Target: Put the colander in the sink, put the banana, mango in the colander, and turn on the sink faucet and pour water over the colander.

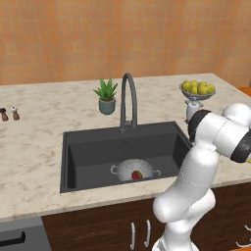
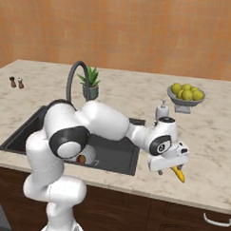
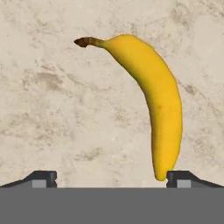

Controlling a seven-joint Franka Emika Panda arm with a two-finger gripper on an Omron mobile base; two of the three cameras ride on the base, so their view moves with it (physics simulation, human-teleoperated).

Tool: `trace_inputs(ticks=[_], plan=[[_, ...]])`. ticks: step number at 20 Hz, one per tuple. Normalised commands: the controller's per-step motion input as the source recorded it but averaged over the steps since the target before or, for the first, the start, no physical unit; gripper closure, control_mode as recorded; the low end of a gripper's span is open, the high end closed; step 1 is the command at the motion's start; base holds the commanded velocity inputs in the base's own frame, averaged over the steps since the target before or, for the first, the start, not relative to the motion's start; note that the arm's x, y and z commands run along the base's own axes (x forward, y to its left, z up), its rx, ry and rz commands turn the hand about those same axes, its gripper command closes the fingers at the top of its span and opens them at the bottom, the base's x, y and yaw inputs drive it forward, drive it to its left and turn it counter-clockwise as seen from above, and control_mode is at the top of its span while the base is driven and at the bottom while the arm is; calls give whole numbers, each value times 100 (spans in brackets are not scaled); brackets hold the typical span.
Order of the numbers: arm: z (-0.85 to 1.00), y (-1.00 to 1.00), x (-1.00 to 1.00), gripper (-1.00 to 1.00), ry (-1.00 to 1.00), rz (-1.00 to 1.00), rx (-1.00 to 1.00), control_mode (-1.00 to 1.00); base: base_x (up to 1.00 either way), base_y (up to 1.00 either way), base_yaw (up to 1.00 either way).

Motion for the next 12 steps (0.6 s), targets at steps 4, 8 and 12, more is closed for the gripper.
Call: trace_inputs(ticks=[4, 8, 12], plan=[[-24, -19, 36, -100, 0, 0, 3, -100, 0, 0, 0], [-29, -33, 41, -100, 0, 0, 8, -100, 0, 0, 0], [-32, -49, 27, -100, 0, 0, 6, -100, 0, 0, 0]])
